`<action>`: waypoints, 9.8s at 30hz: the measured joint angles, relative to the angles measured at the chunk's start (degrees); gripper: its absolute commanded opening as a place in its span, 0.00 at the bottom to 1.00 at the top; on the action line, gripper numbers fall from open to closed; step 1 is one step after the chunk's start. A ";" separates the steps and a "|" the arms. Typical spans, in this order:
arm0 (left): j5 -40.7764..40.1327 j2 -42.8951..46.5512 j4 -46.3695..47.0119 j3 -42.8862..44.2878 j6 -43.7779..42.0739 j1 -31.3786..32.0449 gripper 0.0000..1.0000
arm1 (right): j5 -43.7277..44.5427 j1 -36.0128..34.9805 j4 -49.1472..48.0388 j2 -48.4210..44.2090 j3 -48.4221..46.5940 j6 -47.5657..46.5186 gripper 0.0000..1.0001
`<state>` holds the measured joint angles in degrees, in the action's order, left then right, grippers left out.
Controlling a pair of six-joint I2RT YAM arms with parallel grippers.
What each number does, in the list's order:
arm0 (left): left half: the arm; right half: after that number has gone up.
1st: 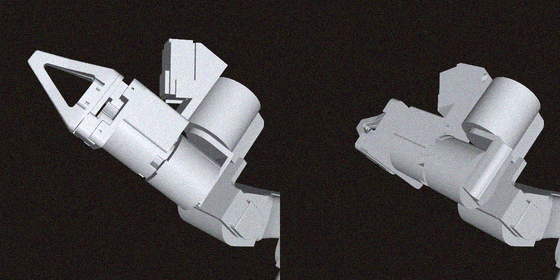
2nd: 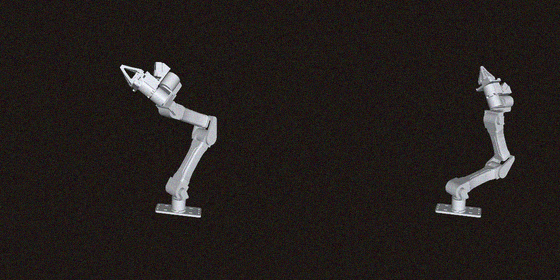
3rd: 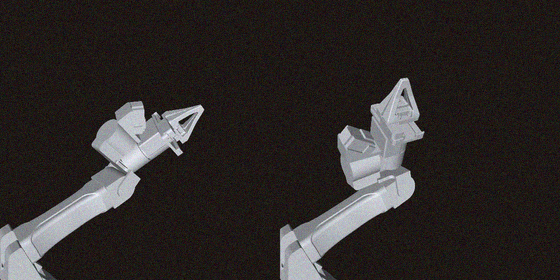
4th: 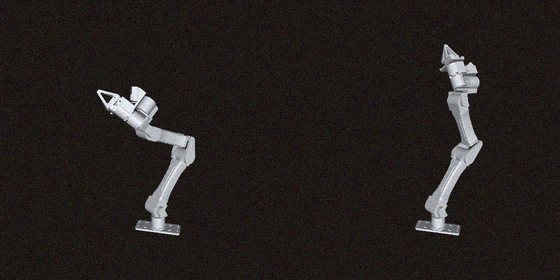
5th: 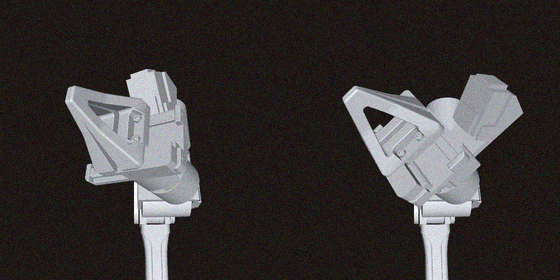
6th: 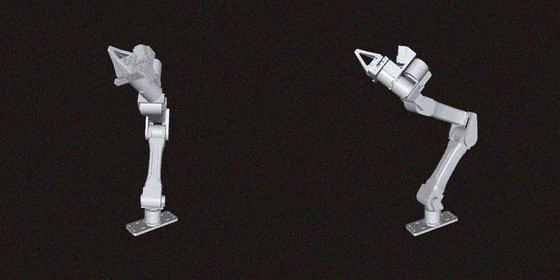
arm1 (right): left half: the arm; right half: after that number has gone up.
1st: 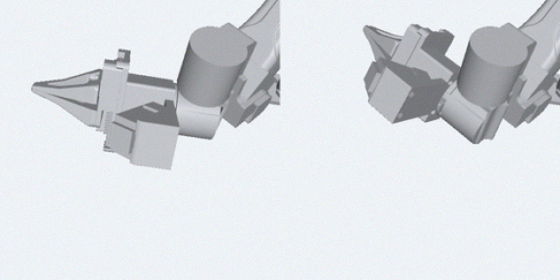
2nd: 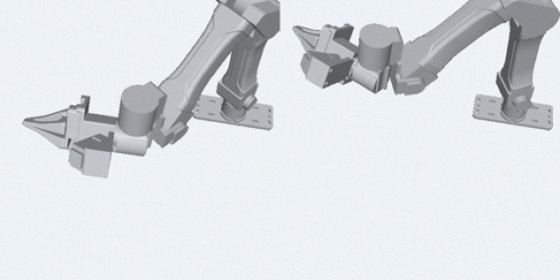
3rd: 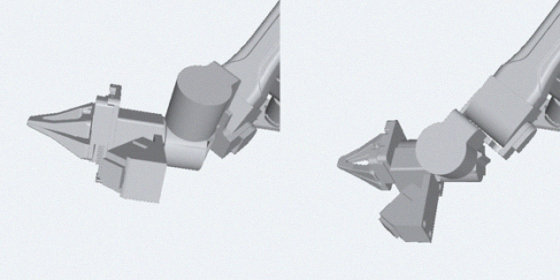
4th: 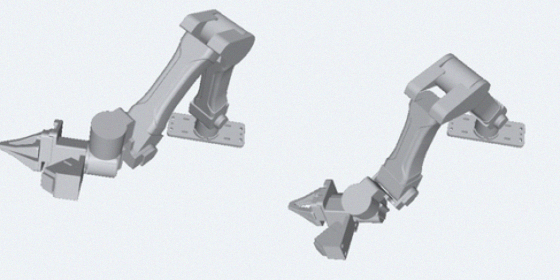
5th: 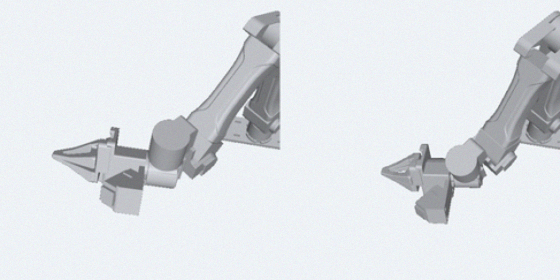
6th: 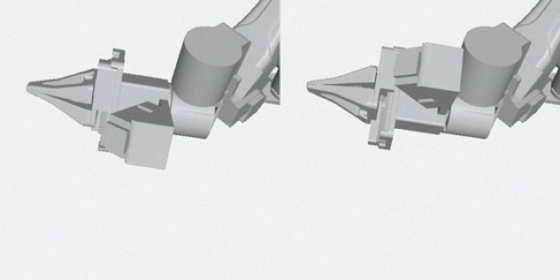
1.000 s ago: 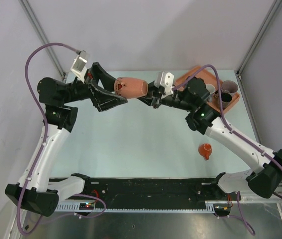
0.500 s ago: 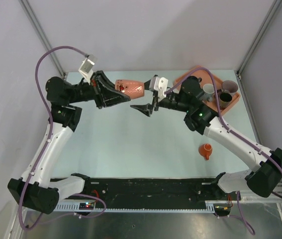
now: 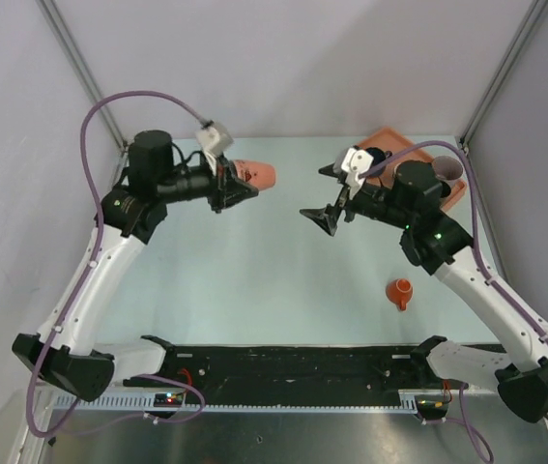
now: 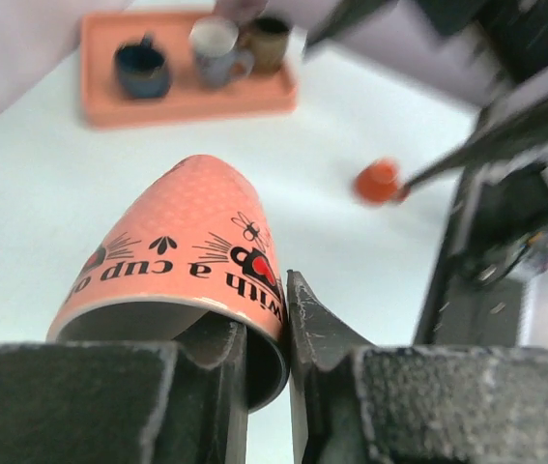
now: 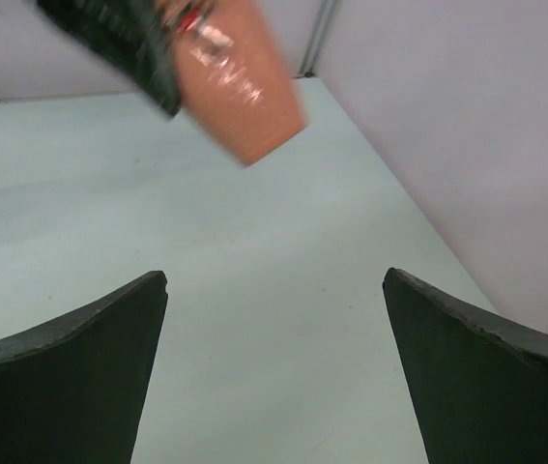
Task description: Turn the mug right side up
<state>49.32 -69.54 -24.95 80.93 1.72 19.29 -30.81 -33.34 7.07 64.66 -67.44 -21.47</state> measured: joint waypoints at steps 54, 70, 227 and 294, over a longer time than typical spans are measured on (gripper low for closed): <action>-53.22 8.55 -49.13 -17.05 -106.36 25.97 0.00 | 32.70 -29.35 52.96 49.29 -56.74 36.48 0.56; -50.38 7.37 -45.83 -13.97 -98.42 25.94 0.69 | 36.44 -29.07 54.18 54.60 -58.01 35.87 0.01; -39.89 26.12 4.09 -40.72 -11.89 4.63 0.98 | 45.35 3.21 56.68 0.90 23.37 61.55 0.91; -39.60 25.27 4.28 -37.64 -18.73 -8.98 0.98 | 36.37 18.95 19.52 46.69 -8.20 -21.44 0.09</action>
<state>9.72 -44.27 -20.67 43.29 -17.02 10.31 5.56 -14.39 26.59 111.35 -75.64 -42.92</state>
